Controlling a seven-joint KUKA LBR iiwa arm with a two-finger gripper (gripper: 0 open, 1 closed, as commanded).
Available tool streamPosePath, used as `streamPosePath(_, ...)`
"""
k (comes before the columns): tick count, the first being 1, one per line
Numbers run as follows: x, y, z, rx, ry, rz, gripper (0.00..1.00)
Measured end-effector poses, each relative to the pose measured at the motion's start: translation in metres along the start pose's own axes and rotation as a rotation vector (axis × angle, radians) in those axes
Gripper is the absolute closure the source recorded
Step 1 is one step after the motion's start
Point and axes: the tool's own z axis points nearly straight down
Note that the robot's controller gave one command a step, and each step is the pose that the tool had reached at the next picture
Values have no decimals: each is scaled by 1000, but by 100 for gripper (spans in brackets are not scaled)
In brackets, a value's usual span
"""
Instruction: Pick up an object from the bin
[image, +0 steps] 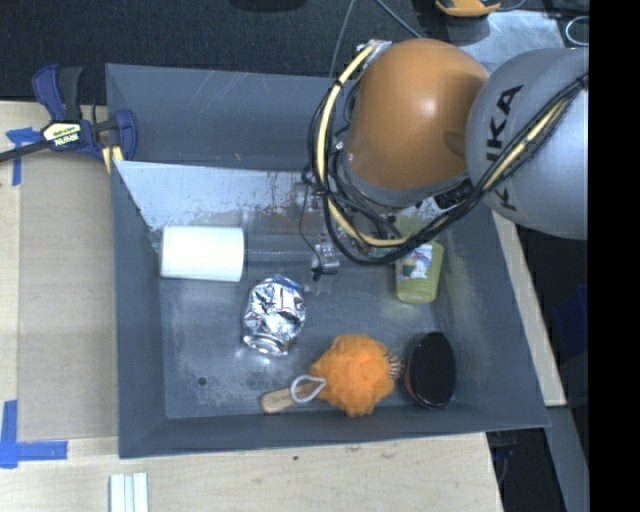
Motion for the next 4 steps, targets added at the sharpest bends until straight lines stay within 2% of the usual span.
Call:
streamPosePath(1, -36, -20, 76, 0, 2, -103, 0)
streamPosePath(2, -24, -16, 127, -1, 4, -489, 0)
streamPosePath(3, -22, -88, 177, 0, 5, -599, 0)
streamPosePath(4, -28, -31, 165, 0, -3, -784, 0)
